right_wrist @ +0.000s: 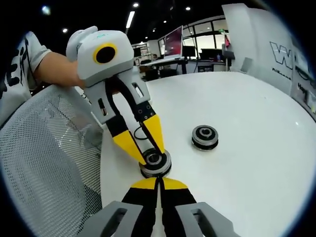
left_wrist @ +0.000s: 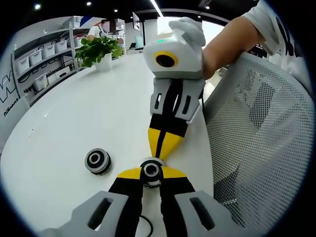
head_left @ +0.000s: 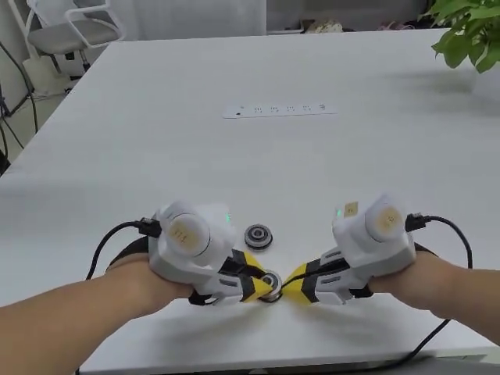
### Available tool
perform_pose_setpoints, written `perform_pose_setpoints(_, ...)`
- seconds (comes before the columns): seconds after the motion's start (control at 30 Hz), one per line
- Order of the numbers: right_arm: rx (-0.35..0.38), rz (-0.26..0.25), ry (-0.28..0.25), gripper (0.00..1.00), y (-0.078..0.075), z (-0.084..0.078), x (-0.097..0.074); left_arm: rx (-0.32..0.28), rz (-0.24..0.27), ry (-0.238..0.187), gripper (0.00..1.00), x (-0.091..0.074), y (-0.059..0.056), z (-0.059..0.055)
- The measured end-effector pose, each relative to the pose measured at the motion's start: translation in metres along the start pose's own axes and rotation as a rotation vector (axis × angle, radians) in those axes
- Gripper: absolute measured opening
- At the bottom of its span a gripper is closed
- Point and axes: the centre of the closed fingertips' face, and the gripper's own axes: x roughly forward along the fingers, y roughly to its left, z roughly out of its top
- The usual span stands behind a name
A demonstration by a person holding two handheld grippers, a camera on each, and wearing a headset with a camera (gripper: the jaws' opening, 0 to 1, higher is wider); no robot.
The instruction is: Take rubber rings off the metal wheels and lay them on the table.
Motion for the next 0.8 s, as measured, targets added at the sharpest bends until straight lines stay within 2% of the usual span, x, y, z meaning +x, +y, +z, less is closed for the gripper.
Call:
perform_pose_setpoints(0.2,0.067,-0.005,-0.025,0.0,-0.003,0.0,-0.001,-0.006,0.009,0.005,0.07,0.0,0.0,0.0)
perform_pose_setpoints(0.4,0.187,-0.017,-0.091,0.0,-0.012,0.007,-0.007,-0.009,0.011,0.001,0.07,0.0,0.0,0.0)
perform_pose_setpoints(0.5,0.195,-0.015,-0.1,0.0,-0.011,0.007,-0.007,-0.01,0.014,0.002,0.07,0.0,0.001,0.0)
perform_pose_setpoints(0.6,0.228,-0.003,-0.132,0.0,-0.01,0.014,-0.009,-0.012,0.018,0.001,0.07,0.001,0.001,0.0)
perform_pose_setpoints(0.8,0.242,0.005,-0.144,0.0,-0.008,0.015,-0.008,-0.016,0.02,0.003,0.07,0.001,0.001,0.0)
